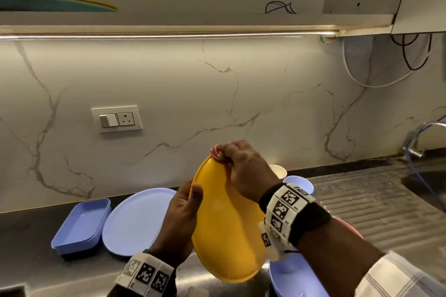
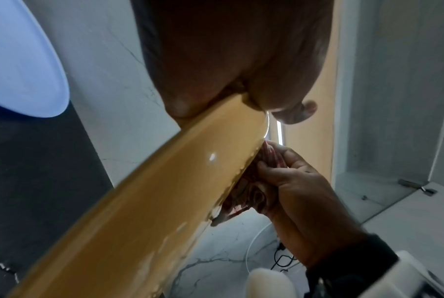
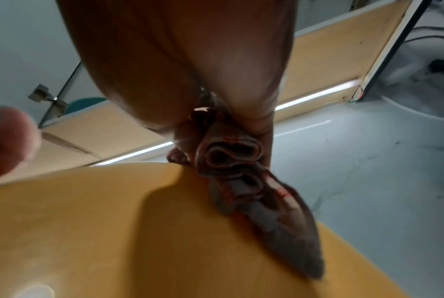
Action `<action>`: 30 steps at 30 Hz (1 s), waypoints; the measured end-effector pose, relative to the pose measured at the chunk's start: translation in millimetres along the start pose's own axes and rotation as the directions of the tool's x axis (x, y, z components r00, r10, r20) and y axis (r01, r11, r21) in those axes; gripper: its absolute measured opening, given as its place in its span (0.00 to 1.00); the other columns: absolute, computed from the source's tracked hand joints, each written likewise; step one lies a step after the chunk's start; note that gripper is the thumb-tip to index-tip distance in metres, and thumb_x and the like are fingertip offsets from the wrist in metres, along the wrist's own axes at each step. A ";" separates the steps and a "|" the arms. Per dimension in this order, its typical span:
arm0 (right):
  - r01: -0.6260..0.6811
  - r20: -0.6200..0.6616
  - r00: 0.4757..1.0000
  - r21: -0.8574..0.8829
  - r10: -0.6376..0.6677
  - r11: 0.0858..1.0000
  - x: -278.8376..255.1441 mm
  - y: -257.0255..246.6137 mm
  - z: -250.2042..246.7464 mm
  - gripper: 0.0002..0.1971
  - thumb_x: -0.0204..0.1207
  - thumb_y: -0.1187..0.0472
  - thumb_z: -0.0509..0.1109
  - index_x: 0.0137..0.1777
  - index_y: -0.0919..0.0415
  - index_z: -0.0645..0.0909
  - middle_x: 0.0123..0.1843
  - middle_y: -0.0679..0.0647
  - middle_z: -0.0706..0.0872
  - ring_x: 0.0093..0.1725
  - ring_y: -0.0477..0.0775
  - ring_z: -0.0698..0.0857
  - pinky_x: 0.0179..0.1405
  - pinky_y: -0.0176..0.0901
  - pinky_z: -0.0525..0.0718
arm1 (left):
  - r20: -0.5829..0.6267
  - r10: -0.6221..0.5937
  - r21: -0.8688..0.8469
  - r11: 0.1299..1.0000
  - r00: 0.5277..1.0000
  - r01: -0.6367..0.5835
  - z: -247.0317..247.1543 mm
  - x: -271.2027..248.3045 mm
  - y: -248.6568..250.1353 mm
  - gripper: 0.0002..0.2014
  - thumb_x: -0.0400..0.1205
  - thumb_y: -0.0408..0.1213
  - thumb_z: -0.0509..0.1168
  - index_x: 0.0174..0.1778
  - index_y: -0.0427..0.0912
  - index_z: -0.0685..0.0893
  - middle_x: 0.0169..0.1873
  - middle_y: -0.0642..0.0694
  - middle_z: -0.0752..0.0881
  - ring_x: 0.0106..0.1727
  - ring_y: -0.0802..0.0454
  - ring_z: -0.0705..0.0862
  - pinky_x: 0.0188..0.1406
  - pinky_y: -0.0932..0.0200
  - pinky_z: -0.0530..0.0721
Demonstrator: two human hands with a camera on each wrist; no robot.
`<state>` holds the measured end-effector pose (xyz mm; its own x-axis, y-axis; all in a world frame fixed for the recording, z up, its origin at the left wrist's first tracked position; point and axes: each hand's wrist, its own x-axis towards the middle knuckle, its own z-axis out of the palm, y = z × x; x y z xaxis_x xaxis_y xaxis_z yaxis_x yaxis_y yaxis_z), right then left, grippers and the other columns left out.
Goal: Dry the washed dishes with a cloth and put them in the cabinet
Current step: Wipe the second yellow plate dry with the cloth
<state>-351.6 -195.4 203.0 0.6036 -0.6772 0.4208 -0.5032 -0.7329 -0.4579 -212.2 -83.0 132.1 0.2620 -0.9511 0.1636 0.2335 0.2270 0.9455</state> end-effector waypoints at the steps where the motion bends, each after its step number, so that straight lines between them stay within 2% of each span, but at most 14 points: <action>1: 0.012 0.009 1.000 -0.003 -0.012 1.000 -3.3 -2.1 5.9 0.24 0.84 0.64 0.63 0.79 0.47 0.72 0.74 0.52 0.74 0.71 0.59 0.76 0.74 0.53 0.77 | 0.009 -0.023 -0.019 1.000 1.000 0.024 -2.1 0.4 -1.6 0.48 0.63 0.72 0.74 0.74 0.45 0.77 0.64 0.35 0.87 0.62 0.28 0.87 0.58 0.22 0.84; 3: 0.054 0.036 0.998 -0.007 -0.054 0.999 -11.2 -7.8 16.6 0.24 0.85 0.61 0.62 0.80 0.46 0.70 0.78 0.50 0.71 0.75 0.56 0.72 0.77 0.52 0.73 | -0.010 -0.036 -0.109 0.993 0.999 0.034 -4.2 0.7 -5.6 0.43 0.69 0.68 0.73 0.73 0.42 0.77 0.63 0.32 0.87 0.62 0.27 0.86 0.59 0.25 0.84; 4: 0.074 0.042 0.996 -0.011 -0.073 0.997 -15.4 -10.9 21.9 0.23 0.85 0.57 0.62 0.79 0.45 0.70 0.79 0.49 0.70 0.77 0.55 0.70 0.78 0.54 0.72 | -0.059 -0.043 -0.135 0.990 0.997 0.034 -4.7 0.5 -6.3 0.35 0.77 0.62 0.69 0.72 0.40 0.77 0.62 0.32 0.87 0.63 0.28 0.86 0.60 0.30 0.86; 5: 0.092 0.038 0.995 -0.021 -0.091 0.996 -20.4 -15.1 26.3 0.22 0.85 0.52 0.61 0.79 0.45 0.70 0.80 0.48 0.71 0.78 0.55 0.69 0.77 0.56 0.72 | -0.091 -0.097 -0.245 0.967 0.991 0.072 -6.9 0.8 -8.4 0.25 0.86 0.53 0.61 0.72 0.39 0.77 0.62 0.33 0.87 0.65 0.31 0.85 0.62 0.37 0.87; 6: 0.114 0.025 0.993 -0.032 -0.113 0.993 -25.9 -19.8 30.3 0.21 0.84 0.48 0.60 0.77 0.45 0.72 0.79 0.48 0.72 0.78 0.54 0.69 0.76 0.59 0.73 | -0.021 -0.225 -0.468 0.863 0.974 0.189 -8.6 5.9 -9.9 0.21 0.91 0.46 0.52 0.74 0.38 0.76 0.65 0.35 0.87 0.69 0.36 0.83 0.68 0.42 0.84; 7: 0.140 0.008 0.990 -0.045 -0.140 0.989 -31.5 -25.0 33.6 0.20 0.84 0.47 0.60 0.75 0.45 0.75 0.79 0.48 0.74 0.78 0.55 0.70 0.75 0.59 0.73 | 0.051 -0.232 -0.521 0.823 0.971 0.225 -12.4 8.0 -9.8 0.23 0.92 0.47 0.48 0.77 0.37 0.74 0.68 0.37 0.85 0.74 0.40 0.79 0.76 0.45 0.77; 9: 0.213 -0.033 0.976 -0.095 -0.217 0.972 -41.9 -33.5 40.1 0.17 0.84 0.51 0.64 0.71 0.48 0.81 0.75 0.51 0.78 0.76 0.56 0.73 0.73 0.55 0.71 | 0.114 -0.268 -0.555 0.782 0.957 0.285 -17.2 0.5 -2.2 0.41 0.79 0.65 0.58 0.81 0.39 0.69 0.69 0.38 0.82 0.76 0.38 0.76 0.81 0.40 0.69; 10: 0.250 -0.047 0.965 -0.121 -0.257 0.961 -47.1 -36.4 43.8 0.16 0.83 0.54 0.65 0.70 0.49 0.82 0.74 0.52 0.79 0.75 0.57 0.74 0.72 0.52 0.69 | 0.068 -0.225 -0.433 0.871 0.972 0.232 -9.5 1.1 -0.9 0.50 0.70 0.71 0.65 0.81 0.40 0.68 0.70 0.36 0.81 0.75 0.36 0.77 0.80 0.35 0.69; 12: 0.313 -0.038 0.946 -0.150 -0.322 0.938 -56.8 -36.1 52.7 0.16 0.83 0.55 0.64 0.69 0.50 0.82 0.73 0.52 0.80 0.76 0.59 0.73 0.75 0.52 0.67 | -0.010 -0.202 -0.434 0.883 0.979 0.178 -11.7 5.4 -4.8 0.56 0.65 0.73 0.71 0.81 0.36 0.69 0.74 0.28 0.77 0.76 0.30 0.75 0.80 0.29 0.67; 16: 0.449 0.039 0.890 -0.247 -0.454 0.859 -75.4 -25.5 74.8 0.19 0.81 0.56 0.65 0.72 0.50 0.79 0.74 0.55 0.78 0.76 0.65 0.73 0.78 0.63 0.70 | -0.042 -0.242 -0.435 0.878 0.969 0.200 -12.7 11.0 5.8 0.42 0.80 0.70 0.50 0.72 0.34 0.80 0.65 0.26 0.84 0.64 0.26 0.85 0.58 0.29 0.86; 19: 0.506 0.091 0.861 -0.255 -0.500 0.824 -83.7 -18.6 81.4 0.19 0.82 0.57 0.63 0.74 0.51 0.77 0.77 0.55 0.74 0.76 0.65 0.72 0.78 0.63 0.68 | 0.051 -0.311 -0.446 0.843 0.949 0.300 -12.3 8.8 15.1 0.34 0.87 0.60 0.52 0.70 0.32 0.83 0.65 0.25 0.84 0.65 0.25 0.85 0.62 0.28 0.84; 22: 0.511 0.096 0.857 -0.271 -0.505 0.815 -89.2 -11.5 80.9 0.19 0.82 0.56 0.64 0.73 0.50 0.78 0.77 0.54 0.74 0.76 0.64 0.72 0.78 0.61 0.70 | -0.077 -0.261 -0.388 0.897 0.962 0.212 -14.6 7.8 13.1 0.21 0.89 0.48 0.55 0.69 0.38 0.82 0.63 0.27 0.86 0.61 0.25 0.86 0.62 0.28 0.82; 26: 0.542 0.113 0.838 -0.288 -0.534 0.790 -94.7 -2.8 80.2 0.17 0.82 0.56 0.65 0.70 0.48 0.80 0.76 0.53 0.75 0.76 0.64 0.73 0.76 0.61 0.73 | -0.098 -0.232 -0.329 0.925 0.968 0.188 -12.5 7.8 15.2 0.18 0.89 0.47 0.54 0.63 0.42 0.84 0.57 0.32 0.90 0.56 0.28 0.90 0.53 0.32 0.87; 30: 0.604 0.158 0.794 -0.311 -0.587 0.734 -101.3 9.0 83.4 0.16 0.85 0.56 0.61 0.70 0.45 0.80 0.76 0.53 0.75 0.77 0.64 0.73 0.73 0.67 0.75 | -0.161 -0.238 -0.315 0.932 0.958 0.179 -15.8 10.5 14.7 0.18 0.89 0.48 0.54 0.65 0.44 0.84 0.59 0.33 0.90 0.59 0.27 0.88 0.57 0.30 0.84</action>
<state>-365.6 -128.0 90.9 0.8721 -0.0973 0.4795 -0.1967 -0.9671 0.1614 -191.2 -86.4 143.3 0.3465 -0.9311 -0.1140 0.5593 0.1075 0.8219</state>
